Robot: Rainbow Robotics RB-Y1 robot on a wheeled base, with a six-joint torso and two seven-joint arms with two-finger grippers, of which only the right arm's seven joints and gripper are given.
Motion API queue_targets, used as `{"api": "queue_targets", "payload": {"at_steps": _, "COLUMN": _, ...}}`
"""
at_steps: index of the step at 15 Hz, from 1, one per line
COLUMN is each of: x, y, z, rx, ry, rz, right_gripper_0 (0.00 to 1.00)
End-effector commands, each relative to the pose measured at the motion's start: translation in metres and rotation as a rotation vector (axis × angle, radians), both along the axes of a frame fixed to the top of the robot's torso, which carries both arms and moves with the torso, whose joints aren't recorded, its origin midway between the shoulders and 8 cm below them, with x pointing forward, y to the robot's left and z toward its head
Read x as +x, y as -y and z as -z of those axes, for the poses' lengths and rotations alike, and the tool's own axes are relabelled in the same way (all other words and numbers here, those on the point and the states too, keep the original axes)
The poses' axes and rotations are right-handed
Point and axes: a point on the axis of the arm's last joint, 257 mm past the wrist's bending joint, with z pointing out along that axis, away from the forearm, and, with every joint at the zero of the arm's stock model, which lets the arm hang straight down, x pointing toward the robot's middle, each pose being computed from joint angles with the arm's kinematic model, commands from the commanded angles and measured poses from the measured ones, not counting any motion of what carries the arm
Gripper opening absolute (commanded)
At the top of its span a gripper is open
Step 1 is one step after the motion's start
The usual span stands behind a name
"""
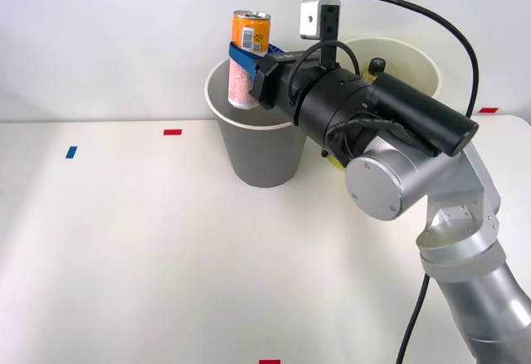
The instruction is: Put cans in the gray bin, plastic bottles in the light green bin
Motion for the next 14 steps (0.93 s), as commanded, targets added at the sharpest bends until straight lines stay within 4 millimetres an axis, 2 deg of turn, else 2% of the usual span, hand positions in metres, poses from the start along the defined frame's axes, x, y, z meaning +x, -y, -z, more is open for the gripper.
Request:
{"api": "queue_targets", "payload": {"at_steps": 1, "x": 0.038, "y": 0.017, "z": -0.014, "rx": -0.042, "ry": 0.061, "rz": 0.072, "right_gripper_0": 0.15}}
{"api": "queue_targets", "payload": {"at_steps": 4, "x": 0.052, "y": 0.032, "z": -0.007, "rx": -0.161, "ry": 0.110, "rz": 0.137, "right_gripper_0": 0.15}}
{"api": "queue_targets", "payload": {"at_steps": 7, "x": 0.056, "y": 0.024, "z": 0.017, "rx": -0.213, "ry": 0.091, "rz": 0.142, "right_gripper_0": 0.15}}
{"api": "queue_targets", "payload": {"at_steps": 9, "x": 0.060, "y": 0.017, "z": 0.026, "rx": -0.200, "ry": 0.083, "rz": 0.142, "right_gripper_0": 0.15}}
{"api": "queue_targets", "payload": {"at_steps": 13, "x": 0.064, "y": 0.015, "z": 0.027, "rx": -0.165, "ry": 0.090, "rz": 0.141, "right_gripper_0": 0.15}}
{"api": "queue_targets", "payload": {"at_steps": 14, "x": 0.064, "y": 0.015, "z": 0.026, "rx": -0.160, "ry": 0.092, "rz": 0.140, "right_gripper_0": 0.33}}
